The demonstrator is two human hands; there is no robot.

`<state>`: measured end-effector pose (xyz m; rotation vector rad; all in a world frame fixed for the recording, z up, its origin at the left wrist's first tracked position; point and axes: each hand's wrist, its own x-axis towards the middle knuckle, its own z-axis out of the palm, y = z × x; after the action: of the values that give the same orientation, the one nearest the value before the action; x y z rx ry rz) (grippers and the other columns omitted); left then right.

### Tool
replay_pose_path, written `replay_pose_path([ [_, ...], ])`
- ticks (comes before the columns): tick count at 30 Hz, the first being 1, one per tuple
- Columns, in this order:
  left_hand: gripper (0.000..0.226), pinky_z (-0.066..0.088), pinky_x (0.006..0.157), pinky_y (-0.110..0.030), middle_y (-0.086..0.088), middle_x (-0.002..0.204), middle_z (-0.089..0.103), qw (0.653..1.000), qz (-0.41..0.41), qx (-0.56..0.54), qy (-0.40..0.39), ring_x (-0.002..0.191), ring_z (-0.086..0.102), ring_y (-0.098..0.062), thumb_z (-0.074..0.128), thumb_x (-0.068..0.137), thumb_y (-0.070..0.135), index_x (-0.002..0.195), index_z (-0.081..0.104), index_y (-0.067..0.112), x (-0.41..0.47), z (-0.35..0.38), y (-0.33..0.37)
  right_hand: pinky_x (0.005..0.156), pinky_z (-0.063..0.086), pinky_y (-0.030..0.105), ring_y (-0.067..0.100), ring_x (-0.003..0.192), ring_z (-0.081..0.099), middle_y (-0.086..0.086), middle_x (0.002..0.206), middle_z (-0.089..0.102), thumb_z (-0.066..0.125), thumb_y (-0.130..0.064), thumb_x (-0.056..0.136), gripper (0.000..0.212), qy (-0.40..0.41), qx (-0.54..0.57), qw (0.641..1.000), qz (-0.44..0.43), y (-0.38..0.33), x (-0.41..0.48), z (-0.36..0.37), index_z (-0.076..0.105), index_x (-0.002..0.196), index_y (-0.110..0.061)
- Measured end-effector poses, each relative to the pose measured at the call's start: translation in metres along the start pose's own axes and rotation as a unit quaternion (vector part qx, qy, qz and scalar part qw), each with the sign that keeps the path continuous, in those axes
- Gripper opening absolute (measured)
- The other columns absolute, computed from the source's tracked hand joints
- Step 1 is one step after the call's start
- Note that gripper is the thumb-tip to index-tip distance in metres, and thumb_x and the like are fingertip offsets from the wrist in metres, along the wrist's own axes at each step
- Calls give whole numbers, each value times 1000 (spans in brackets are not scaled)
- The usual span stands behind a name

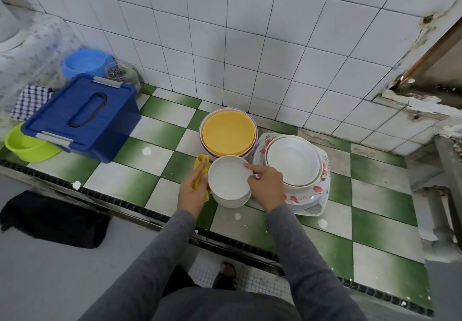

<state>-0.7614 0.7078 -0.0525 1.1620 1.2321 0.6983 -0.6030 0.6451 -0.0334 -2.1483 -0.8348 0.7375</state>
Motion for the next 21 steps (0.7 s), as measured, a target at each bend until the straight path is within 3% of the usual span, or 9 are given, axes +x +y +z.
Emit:
replay_pose_path([
  [4, 43, 40, 112, -43, -4, 151, 43, 1000, 13, -6, -5, 133, 41, -25, 53, 102, 19, 141, 48, 36, -6, 2, 1, 76, 34, 5, 12, 93, 50, 8, 127, 67, 57, 0, 93, 40, 4, 8, 1000, -8, 0, -8, 1, 66, 131, -13],
  [8, 47, 47, 105, -42, -3, 143, 48, 1000, 7, -15, -2, 126, 46, -26, 59, 99, 17, 134, 48, 46, -11, 0, 1, 84, 37, 16, 12, 95, 52, 7, 126, 68, 59, 0, 92, 40, 4, 41, 999, -7, 3, -14, 0, 67, 129, -13],
  [15, 53, 53, 97, -41, 2, 133, 46, 1000, 6, -24, 13, 105, 51, -17, 53, 99, 5, 137, 50, 41, -16, 0, 1, 93, 51, 25, 11, 97, 58, -2, 113, 66, 62, -8, 94, 33, 16, 58, 996, -61, 8, -20, -1, 71, 124, -18],
  [18, 54, 53, 98, -42, 5, 132, 44, 1000, 9, -20, 17, 108, 51, -19, 53, 99, 4, 138, 50, 41, -16, -2, 4, 94, 55, 26, 6, 100, 59, -7, 115, 62, 65, -14, 96, 30, -25, 105, 991, -81, 16, -22, -4, 69, 125, -21],
  [21, 53, 53, 79, -23, 5, 133, 44, 1000, 10, -16, 13, 101, 50, -12, 53, 99, 3, 142, 50, 34, -16, -4, 9, 98, 52, 26, 8, 117, 54, -11, 131, 55, 66, -21, 96, 31, -118, 213, 968, -57, 25, -25, -5, 65, 127, -29],
])
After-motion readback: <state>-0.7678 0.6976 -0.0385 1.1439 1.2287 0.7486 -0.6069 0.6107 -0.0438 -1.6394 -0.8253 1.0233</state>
